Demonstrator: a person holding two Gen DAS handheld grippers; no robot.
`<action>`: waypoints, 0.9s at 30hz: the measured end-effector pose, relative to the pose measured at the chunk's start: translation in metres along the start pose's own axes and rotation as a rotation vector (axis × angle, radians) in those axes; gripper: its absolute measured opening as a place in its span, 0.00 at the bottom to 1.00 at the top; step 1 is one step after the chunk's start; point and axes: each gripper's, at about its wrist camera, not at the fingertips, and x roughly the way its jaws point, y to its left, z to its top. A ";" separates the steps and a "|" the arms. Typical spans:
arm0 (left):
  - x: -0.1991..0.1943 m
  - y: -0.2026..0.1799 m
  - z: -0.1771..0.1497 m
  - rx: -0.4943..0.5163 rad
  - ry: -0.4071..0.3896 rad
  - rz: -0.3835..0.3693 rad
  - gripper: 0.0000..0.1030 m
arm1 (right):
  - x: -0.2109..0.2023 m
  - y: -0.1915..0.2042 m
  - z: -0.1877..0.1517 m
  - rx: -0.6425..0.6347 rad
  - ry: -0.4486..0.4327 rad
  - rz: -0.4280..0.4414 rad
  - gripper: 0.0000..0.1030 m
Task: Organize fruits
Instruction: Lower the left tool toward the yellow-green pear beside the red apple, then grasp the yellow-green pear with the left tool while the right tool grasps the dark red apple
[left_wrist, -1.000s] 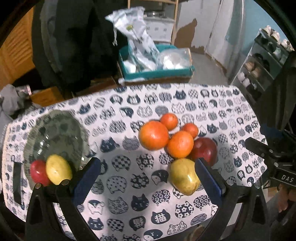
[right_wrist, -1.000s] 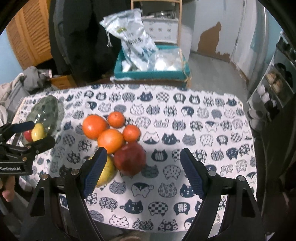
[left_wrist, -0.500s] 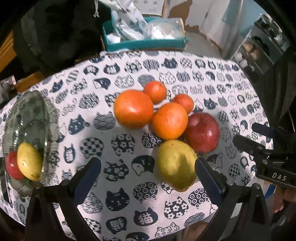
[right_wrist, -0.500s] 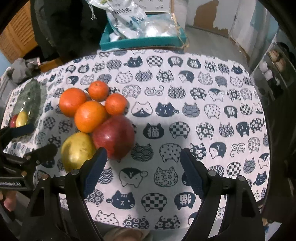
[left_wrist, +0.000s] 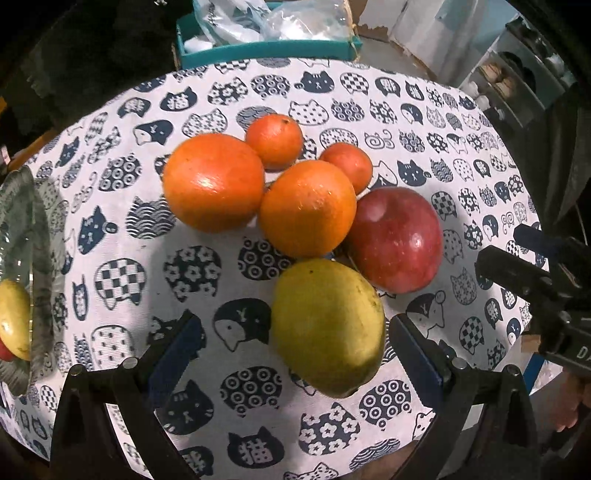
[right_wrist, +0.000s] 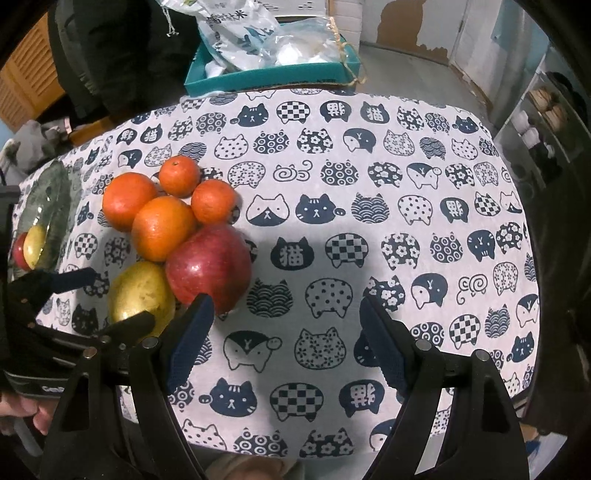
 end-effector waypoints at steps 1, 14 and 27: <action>0.002 -0.001 0.001 -0.001 0.002 -0.002 0.99 | 0.001 0.000 0.000 -0.001 0.000 0.000 0.79; 0.015 -0.005 0.004 -0.027 0.031 -0.122 0.66 | 0.011 0.000 0.001 0.005 0.015 0.029 0.79; -0.002 0.028 -0.003 -0.030 -0.014 -0.017 0.66 | 0.033 0.030 0.012 -0.059 0.051 0.113 0.79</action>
